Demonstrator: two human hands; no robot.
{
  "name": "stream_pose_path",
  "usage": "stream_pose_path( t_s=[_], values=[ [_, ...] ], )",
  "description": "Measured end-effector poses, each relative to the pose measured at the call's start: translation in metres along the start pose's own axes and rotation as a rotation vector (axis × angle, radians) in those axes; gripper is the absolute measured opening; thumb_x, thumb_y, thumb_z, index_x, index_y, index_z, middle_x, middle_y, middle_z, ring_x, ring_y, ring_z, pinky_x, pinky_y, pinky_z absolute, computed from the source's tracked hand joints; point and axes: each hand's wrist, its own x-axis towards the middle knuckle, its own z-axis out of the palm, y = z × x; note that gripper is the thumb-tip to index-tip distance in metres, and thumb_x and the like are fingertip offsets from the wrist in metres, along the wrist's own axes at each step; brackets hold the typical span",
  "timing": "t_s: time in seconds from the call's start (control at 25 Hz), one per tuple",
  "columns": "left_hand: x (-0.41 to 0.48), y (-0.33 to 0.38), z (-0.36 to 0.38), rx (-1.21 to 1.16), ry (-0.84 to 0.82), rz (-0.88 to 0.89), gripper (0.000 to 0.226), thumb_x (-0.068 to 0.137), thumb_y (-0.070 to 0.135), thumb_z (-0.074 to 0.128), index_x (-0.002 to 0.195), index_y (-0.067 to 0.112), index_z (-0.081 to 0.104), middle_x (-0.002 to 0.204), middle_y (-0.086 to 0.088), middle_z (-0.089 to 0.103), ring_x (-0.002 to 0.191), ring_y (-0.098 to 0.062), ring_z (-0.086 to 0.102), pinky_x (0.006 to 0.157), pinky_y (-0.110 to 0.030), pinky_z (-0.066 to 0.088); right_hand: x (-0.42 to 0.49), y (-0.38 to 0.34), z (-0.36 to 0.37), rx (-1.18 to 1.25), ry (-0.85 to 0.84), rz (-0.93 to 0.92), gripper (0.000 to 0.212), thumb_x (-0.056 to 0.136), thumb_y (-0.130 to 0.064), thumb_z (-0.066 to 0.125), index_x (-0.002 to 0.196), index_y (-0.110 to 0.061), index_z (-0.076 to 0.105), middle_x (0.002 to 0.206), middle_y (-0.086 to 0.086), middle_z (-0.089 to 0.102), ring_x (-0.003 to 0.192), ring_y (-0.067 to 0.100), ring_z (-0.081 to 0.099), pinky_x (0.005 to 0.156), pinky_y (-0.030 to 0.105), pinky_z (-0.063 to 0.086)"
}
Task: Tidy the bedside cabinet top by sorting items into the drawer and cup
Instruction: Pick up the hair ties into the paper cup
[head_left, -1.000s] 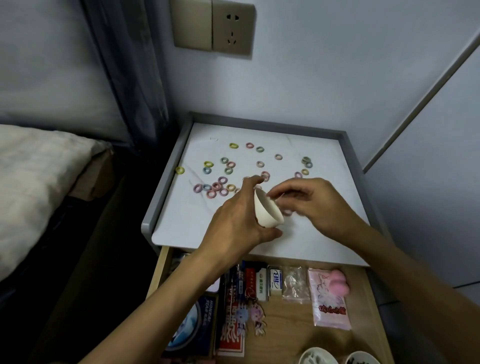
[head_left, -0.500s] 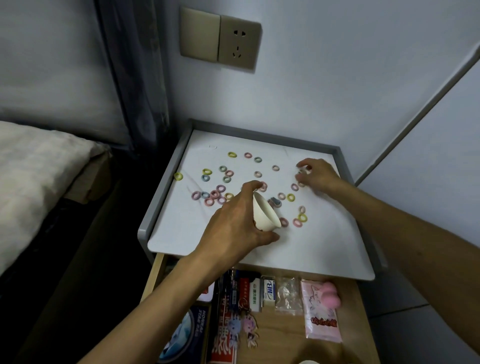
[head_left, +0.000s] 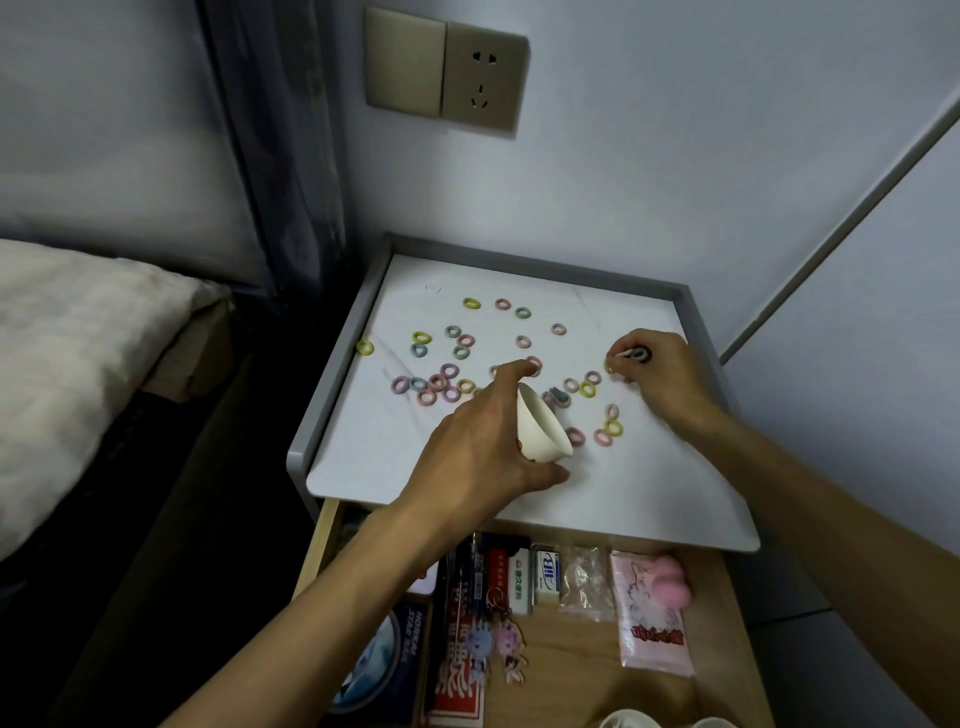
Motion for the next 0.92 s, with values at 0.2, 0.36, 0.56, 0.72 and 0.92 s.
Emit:
stream_pose_path(
  t_s=[0.2,0.36,0.56,0.72,0.92],
  values=[
    [-0.001,0.003,0.005,-0.042,0.003,-0.006,0.094,0.065,0.045,0.085,0.138,0.043,0.026,0.107,0.021,0.052,0.091,-0.005,0.054,0.074,-0.015,0.045,-0.066,-0.052,-0.013,0.242,-0.181,-0.209,0.012,0.085,-0.011,0.071,0.089,-0.022,0.072,0.087,-0.007,0.071,0.083,0.009,0.067,0.074,0.021,0.055],
    [-0.002,0.004,0.007,-0.043,0.022,-0.007,0.092,0.067,0.04,0.086,0.139,0.037,0.029,0.116,0.012,0.062,0.098,-0.008,0.062,0.084,-0.029,0.052,-0.086,-0.07,-0.006,0.279,-0.548,-0.261,0.036,0.085,0.005,0.065,0.117,-0.011,0.068,0.105,-0.002,0.071,0.099,0.007,0.067,0.085,0.016,0.052],
    [-0.002,0.0,0.006,-0.037,0.038,-0.044,0.093,0.066,0.044,0.085,0.138,0.04,0.028,0.11,0.017,0.05,0.092,-0.008,0.055,0.067,-0.008,0.039,-0.06,-0.035,-0.022,0.125,-0.177,-0.197,0.02,0.089,-0.012,0.067,0.105,-0.023,0.07,0.105,-0.009,0.071,0.093,0.004,0.065,0.083,0.021,0.054],
    [0.0,-0.001,0.007,-0.037,0.03,-0.049,0.092,0.066,0.046,0.085,0.139,0.041,0.027,0.11,0.017,0.05,0.093,-0.008,0.055,0.066,-0.007,0.038,-0.047,0.012,-0.008,-0.227,-0.249,-0.052,0.039,0.083,-0.024,0.075,0.121,-0.017,0.064,0.119,0.004,0.055,0.092,0.013,0.054,0.076,0.023,0.039],
    [0.002,-0.001,0.006,-0.018,0.035,-0.032,0.091,0.067,0.047,0.084,0.139,0.04,0.028,0.11,0.017,0.049,0.094,-0.008,0.054,0.066,-0.008,0.038,-0.049,0.029,0.014,-0.251,-0.19,-0.159,0.017,0.081,-0.014,0.076,0.098,-0.015,0.07,0.099,0.001,0.059,0.084,0.012,0.054,0.07,0.018,0.035]
  ],
)
